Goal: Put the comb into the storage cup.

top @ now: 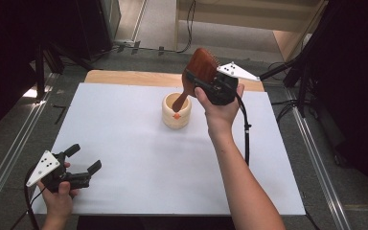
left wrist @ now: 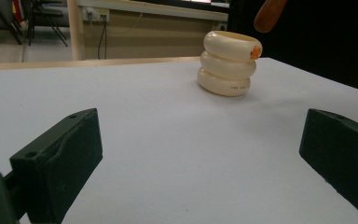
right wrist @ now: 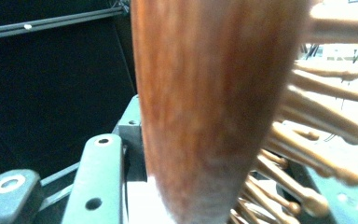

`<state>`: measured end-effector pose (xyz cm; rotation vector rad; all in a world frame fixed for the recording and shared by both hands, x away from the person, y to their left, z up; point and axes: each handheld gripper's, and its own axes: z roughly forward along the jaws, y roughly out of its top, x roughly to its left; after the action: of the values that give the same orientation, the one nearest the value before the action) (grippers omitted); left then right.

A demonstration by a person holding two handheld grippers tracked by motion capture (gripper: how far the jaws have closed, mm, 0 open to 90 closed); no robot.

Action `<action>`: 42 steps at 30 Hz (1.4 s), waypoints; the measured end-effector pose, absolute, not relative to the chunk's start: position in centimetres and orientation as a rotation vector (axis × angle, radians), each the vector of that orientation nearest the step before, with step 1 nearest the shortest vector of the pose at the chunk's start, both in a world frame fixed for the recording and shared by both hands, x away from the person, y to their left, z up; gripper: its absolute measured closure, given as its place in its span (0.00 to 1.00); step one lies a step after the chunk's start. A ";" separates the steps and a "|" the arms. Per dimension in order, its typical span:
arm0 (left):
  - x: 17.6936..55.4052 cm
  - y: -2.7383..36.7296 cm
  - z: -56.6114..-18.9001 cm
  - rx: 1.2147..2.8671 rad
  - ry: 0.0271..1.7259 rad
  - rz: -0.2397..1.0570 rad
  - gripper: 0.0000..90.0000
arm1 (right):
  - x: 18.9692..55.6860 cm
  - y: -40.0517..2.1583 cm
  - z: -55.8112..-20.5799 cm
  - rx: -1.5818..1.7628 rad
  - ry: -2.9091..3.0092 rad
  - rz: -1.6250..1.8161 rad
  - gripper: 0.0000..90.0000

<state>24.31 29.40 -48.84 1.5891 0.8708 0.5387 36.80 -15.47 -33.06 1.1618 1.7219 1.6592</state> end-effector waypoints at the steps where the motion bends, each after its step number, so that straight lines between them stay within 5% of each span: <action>1: 24.3 29.4 -48.8 1.589 0.869 0.539 0.00 | 36.9 -15.4 -33.0 1.166 1.720 1.659 0.56; 42: 24.2 29.2 -48.8 1.605 0.840 0.548 0.00 | 40.4 -13.9 -35.0 1.224 1.715 1.594 0.56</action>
<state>24.22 29.24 -48.80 1.6047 0.8404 0.5482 40.37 -13.89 -34.99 1.2241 1.7148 1.5940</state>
